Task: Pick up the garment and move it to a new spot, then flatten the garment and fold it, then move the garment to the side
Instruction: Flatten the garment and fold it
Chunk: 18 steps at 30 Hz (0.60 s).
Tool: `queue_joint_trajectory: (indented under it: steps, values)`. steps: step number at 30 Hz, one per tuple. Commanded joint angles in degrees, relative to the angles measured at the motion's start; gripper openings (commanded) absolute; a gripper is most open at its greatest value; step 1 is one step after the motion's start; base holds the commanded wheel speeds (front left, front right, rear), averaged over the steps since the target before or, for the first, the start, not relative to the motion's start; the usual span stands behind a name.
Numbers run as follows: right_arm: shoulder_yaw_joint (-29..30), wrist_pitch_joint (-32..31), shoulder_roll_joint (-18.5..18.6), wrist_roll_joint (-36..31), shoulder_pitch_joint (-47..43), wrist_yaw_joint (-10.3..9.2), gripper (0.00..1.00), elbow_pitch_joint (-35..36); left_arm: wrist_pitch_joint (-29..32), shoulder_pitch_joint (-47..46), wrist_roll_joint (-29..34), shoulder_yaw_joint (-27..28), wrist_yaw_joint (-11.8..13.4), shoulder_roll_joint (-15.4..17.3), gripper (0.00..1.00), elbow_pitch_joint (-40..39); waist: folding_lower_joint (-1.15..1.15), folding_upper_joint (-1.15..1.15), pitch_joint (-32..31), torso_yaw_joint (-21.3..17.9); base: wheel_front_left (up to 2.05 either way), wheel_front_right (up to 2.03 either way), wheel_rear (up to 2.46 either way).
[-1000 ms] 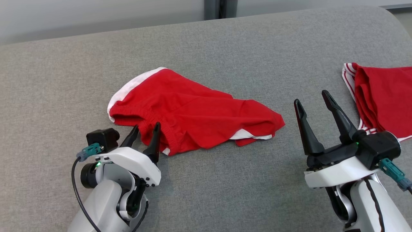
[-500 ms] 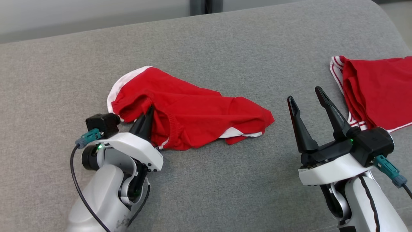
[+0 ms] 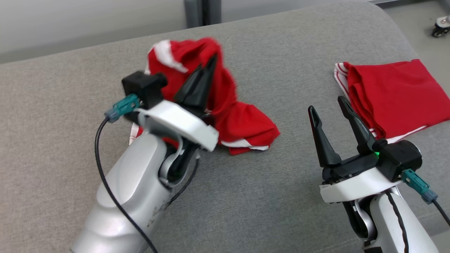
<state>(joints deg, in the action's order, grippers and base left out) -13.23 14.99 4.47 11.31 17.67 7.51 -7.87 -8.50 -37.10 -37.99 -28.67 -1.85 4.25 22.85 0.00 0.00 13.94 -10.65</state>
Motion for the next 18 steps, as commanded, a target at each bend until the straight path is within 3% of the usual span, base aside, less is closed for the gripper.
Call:
queue_joint_trajectory:
  steps: [1, 5, 9, 11, 16, 18]
  values:
    - [0.1, 0.3, 0.2, 0.2, 0.3, -0.04, 1.0, -0.1, 0.2, -1.4, -0.7, -0.3, -0.5, -0.1, 0.0, -0.7, 0.0, 0.0, -0.5, -0.7, 0.0, 0.0, 0.0]
    - [-0.4, 0.3, -0.3, 0.2, 0.6, -0.04, 1.0, -0.4, -1.2, -6.3, -6.5, -2.4, -1.0, -1.0, 0.0, -6.1, 0.0, 0.0, -1.4, -2.4, 0.0, 0.0, 0.0]
    - [0.2, 0.3, -0.6, 0.3, 0.4, -0.04, 1.0, 0.0, -3.6, -10.9, -14.8, -4.8, 1.6, -1.1, 0.0, -13.1, 0.0, 0.0, -1.4, -2.6, 0.0, 0.0, 0.0]
    - [1.1, 0.3, -0.6, -0.1, -0.1, -0.04, 1.0, 0.3, -3.0, -10.7, -15.5, -5.0, 2.0, -0.8, 0.0, -13.3, 0.0, 0.0, -1.1, -1.9, 0.0, 0.0, 0.0]
    - [2.4, 0.3, -0.7, -0.4, -0.5, -0.04, 1.0, 0.6, 1.6, -5.3, -17.2, -4.9, 1.7, 5.6, 0.0, -9.1, 0.0, 0.0, -0.4, 0.5, 0.0, 0.0, 0.0]
    - [2.4, 0.3, -0.6, -0.6, -0.3, -0.04, 1.0, 0.6, 3.8, -3.1, -16.0, -5.6, 2.1, 9.7, 0.0, -5.7, 0.0, 0.0, -0.1, 1.4, 0.0, 0.0, 0.0]
